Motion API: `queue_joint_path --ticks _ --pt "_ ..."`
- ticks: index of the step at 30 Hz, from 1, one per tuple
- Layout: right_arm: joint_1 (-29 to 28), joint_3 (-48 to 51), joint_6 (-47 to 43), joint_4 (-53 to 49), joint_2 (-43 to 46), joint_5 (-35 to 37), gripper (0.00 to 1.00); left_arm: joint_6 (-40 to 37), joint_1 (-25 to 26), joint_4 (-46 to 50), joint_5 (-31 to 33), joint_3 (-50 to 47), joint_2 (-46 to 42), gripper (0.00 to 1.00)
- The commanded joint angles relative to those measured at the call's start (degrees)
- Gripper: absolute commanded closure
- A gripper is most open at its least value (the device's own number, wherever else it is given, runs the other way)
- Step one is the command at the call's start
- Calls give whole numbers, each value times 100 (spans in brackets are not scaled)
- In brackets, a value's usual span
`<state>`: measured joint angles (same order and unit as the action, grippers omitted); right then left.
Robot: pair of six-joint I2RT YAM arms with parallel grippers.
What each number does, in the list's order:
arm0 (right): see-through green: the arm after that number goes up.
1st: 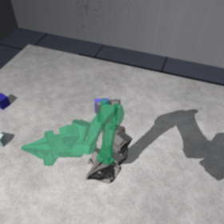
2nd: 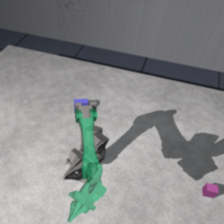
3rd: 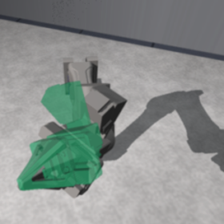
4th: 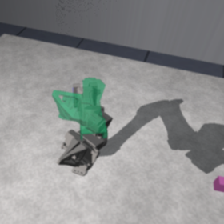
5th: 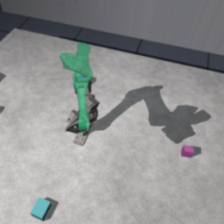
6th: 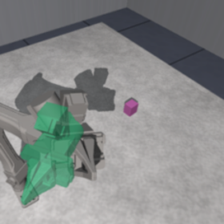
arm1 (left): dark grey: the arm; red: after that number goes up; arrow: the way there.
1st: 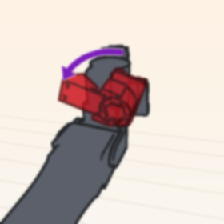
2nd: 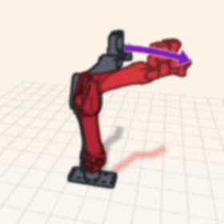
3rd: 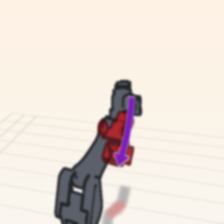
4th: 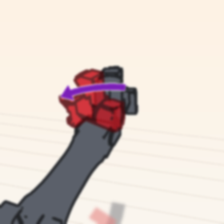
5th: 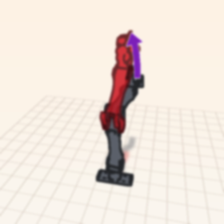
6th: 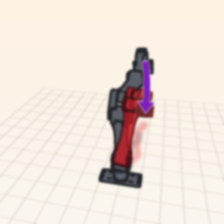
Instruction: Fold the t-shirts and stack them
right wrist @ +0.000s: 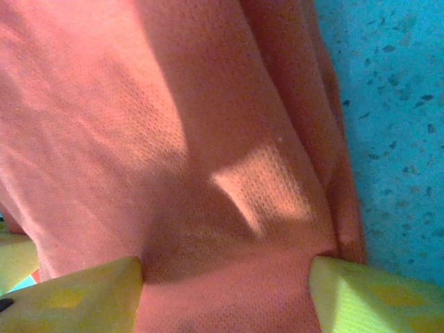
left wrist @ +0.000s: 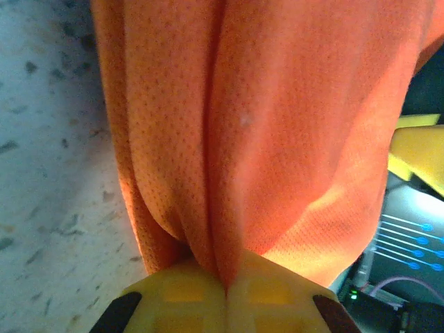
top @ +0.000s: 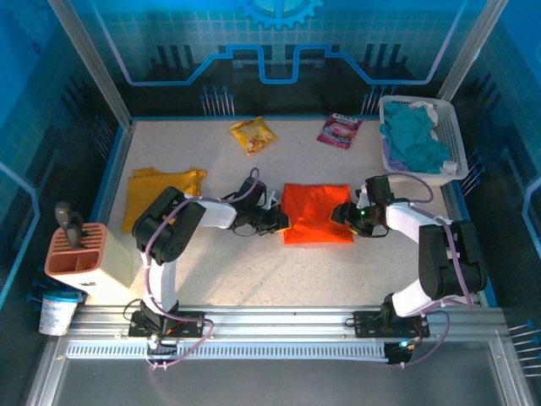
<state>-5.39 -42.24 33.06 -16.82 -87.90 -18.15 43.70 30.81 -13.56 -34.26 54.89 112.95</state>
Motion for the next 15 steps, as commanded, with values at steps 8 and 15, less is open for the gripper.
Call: queue_joint_path --ticks 8,15 --pt "162 -110 34 -176 97 -50 35 434 -236 -204 -74 -442 -208 73" --pt "138 -394 111 -497 924 -278 32 313 -224 800 128 -219 -1143 65"
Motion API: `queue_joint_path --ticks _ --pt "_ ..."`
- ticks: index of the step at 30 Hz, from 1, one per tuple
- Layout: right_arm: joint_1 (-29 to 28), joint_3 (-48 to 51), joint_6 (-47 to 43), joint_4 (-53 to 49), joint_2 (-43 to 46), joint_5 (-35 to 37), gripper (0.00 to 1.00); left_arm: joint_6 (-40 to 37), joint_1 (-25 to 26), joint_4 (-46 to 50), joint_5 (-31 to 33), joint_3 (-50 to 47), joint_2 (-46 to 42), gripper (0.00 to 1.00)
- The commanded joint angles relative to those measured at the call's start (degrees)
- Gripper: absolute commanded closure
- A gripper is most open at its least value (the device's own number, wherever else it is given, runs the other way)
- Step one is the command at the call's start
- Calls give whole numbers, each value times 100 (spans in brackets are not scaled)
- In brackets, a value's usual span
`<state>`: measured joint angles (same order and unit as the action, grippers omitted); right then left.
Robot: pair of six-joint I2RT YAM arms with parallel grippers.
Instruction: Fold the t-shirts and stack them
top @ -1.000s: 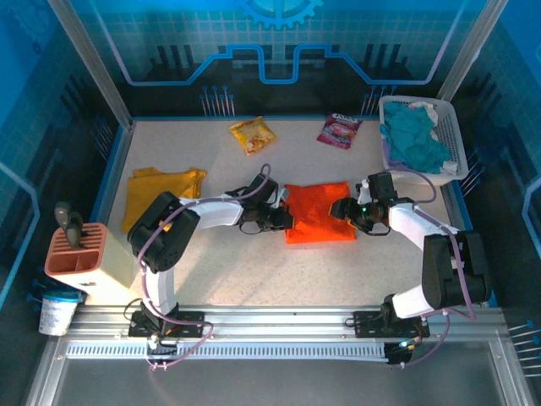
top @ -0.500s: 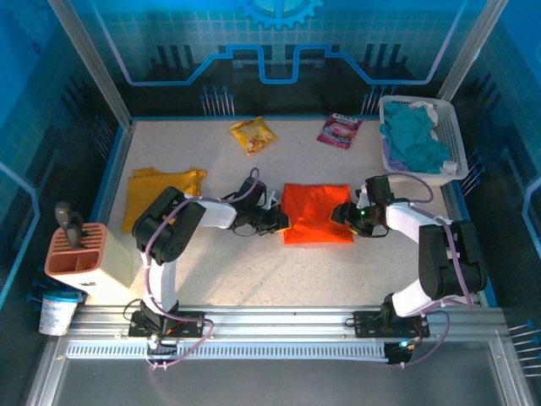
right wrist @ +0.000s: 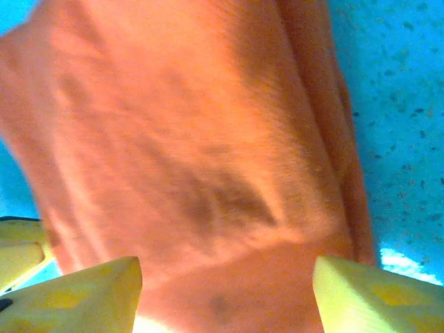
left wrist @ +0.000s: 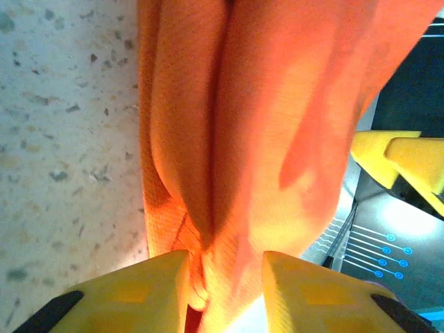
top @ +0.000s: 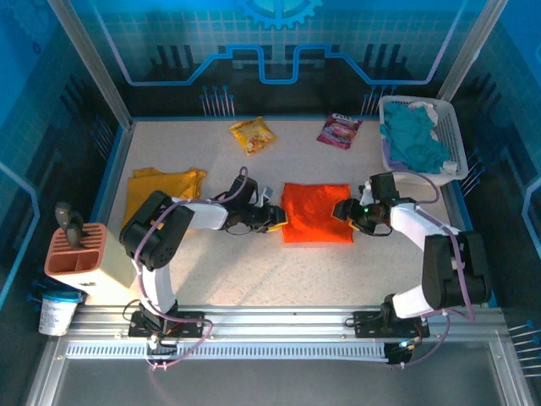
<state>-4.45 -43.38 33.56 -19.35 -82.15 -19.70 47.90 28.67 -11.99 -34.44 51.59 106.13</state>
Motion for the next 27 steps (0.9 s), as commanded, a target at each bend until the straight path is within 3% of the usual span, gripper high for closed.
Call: queue_joint_path --ticks 1,6,11,15,20,27 --pt "20 -334 91 -321 449 -127 32 -125 15 850 226 184 -565 65" --pt "-237 -212 663 -116 759 -399 29 152 395 1078 583 484 -755 67" --pt "-645 419 1789 1212 673 -560 29 505 843 792 711 1071 -217 72" --pt "-892 710 2516 2369 117 -725 29 825 1030 164 899 1255 280 79" --pt "-888 1033 2849 3373 -614 -793 29 1048 1065 -312 1061 1167 780 81" --pt "-472 1304 2457 3299 -777 -877 30 1147 770 -440 1381 361 679 82"
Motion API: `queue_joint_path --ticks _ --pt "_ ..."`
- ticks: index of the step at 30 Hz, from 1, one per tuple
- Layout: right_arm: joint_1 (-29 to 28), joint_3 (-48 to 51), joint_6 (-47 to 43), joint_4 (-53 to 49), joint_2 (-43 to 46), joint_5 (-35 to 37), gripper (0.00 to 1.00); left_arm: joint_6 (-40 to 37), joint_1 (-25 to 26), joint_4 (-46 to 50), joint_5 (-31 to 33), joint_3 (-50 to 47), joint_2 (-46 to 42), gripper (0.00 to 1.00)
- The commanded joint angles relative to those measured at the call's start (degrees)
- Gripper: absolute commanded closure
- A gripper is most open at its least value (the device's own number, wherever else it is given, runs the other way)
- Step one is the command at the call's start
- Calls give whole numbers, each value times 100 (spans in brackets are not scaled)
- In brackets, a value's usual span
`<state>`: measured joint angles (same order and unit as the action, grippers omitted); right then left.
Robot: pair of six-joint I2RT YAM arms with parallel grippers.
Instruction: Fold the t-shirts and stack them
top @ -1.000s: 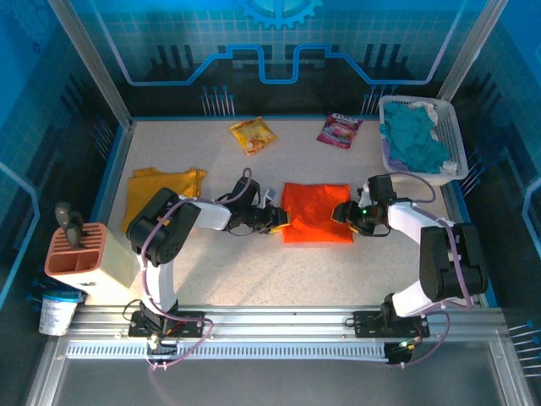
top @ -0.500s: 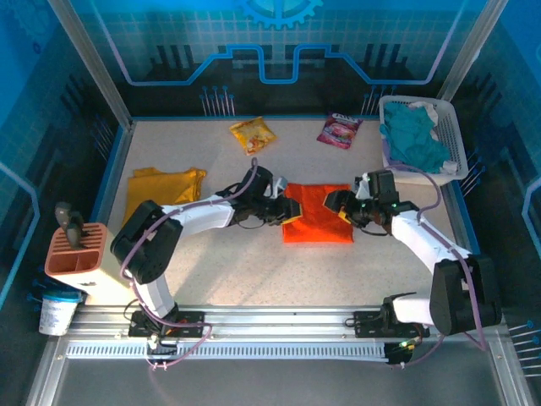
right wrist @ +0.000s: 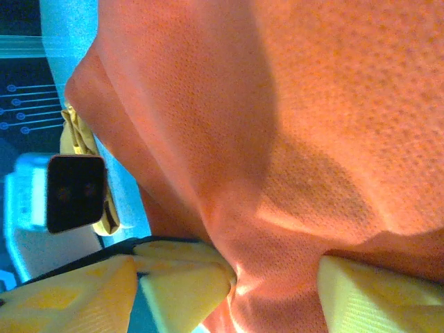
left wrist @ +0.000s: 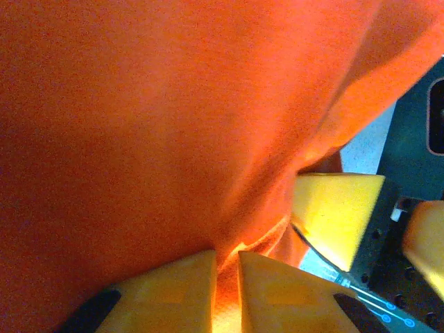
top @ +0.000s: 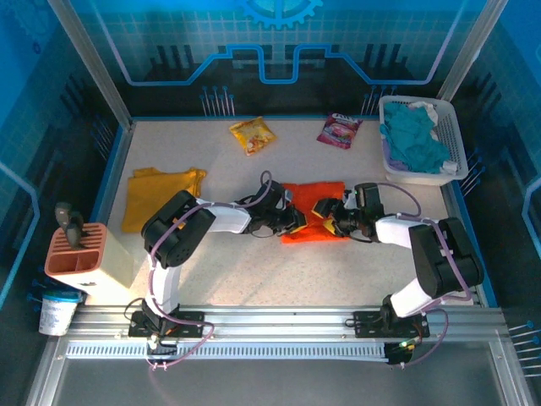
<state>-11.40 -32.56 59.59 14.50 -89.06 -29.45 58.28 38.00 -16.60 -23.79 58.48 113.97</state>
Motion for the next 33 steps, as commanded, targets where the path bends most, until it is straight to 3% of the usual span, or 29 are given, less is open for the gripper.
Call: queue_joint_path --ticks 1,11,17,23,33 --pt "303 247 -233 -180 -30 98 30 105 -222 61 345 -430 -161 82" --pt "878 144 -680 -797 429 -253 29 -6 -646 359 224 -719 -685 82" --pt "879 -638 -743 -1106 565 -448 27 -426 -672 1293 -172 491 -937 75" --pt "847 -1513 -642 -1069 158 -384 26 -537 -786 1630 -323 1711 -301 64" --pt "596 -2454 -208 -501 -1157 -287 24 -331 -1026 1206 -363 2529 830 63"
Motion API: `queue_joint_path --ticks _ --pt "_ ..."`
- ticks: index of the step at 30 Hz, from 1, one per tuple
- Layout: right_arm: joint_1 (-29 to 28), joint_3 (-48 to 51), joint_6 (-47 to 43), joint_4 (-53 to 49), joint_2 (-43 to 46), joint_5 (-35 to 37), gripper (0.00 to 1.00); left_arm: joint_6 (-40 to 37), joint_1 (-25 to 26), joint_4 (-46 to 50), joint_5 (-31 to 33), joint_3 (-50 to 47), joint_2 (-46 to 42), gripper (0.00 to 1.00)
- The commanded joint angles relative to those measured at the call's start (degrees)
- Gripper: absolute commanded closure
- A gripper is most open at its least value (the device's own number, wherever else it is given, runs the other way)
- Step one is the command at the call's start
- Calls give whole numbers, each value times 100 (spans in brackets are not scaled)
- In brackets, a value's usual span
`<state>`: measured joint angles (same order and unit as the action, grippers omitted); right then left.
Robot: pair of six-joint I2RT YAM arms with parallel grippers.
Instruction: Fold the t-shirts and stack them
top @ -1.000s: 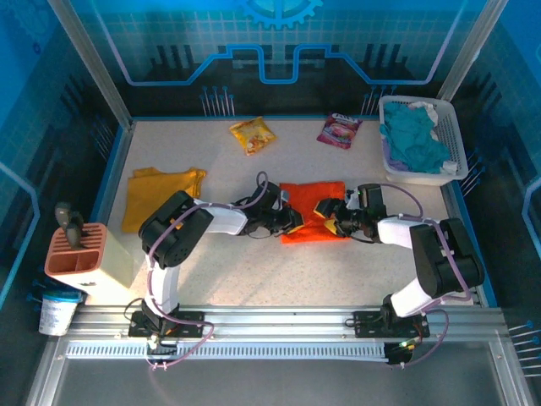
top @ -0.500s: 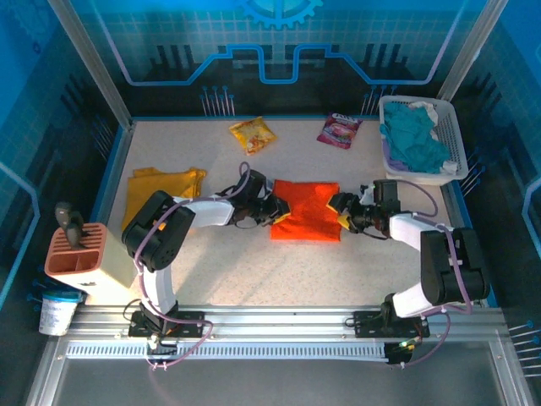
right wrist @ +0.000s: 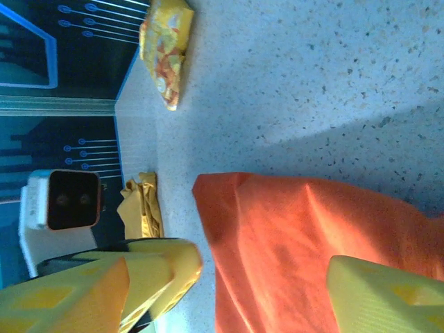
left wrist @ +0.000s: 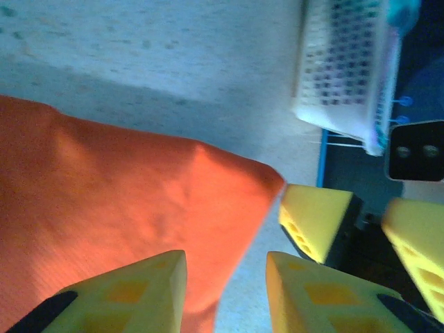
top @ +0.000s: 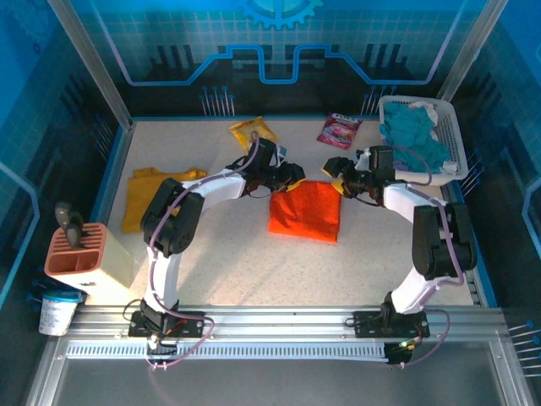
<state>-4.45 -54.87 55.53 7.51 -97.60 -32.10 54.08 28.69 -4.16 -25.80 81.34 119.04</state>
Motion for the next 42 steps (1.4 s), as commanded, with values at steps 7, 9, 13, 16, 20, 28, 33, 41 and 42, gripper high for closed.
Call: queue_joint_path --ticks 7,9,13,16,20,28,33,41,42 --pt "36 -401 101 352 -1025 115 24 167 -451 -503 35 -26 647 63" --pt "98 -351 69 455 -1171 21 24 360 -567 -803 9 -267 671 64" --pt "225 -234 12 629 -1379 -144 24 550 -670 -1163 23 -743 605 64" --pt "292 -242 -87 560 -1478 -281 24 806 -667 -1572 -47 -1102 555 64" --pt "348 -160 -180 583 -1376 -420 24 1135 -644 -2122 -123 -1629 349 65" --pt "420 -424 -492 371 -868 -1105 23 88 -720 -617 -271 -1575 -820 59" --pt "549 -324 -804 -53 -354 -1336 20 -1412 -749 1650 94 -1140 -1523 49" --pt "640 85 -1108 -559 294 -1356 20 -2421 -812 2926 241 -1130 -1510 36" --pt "662 123 -1144 -603 329 -1376 20 -2576 -812 3129 280 -1031 -1405 36"
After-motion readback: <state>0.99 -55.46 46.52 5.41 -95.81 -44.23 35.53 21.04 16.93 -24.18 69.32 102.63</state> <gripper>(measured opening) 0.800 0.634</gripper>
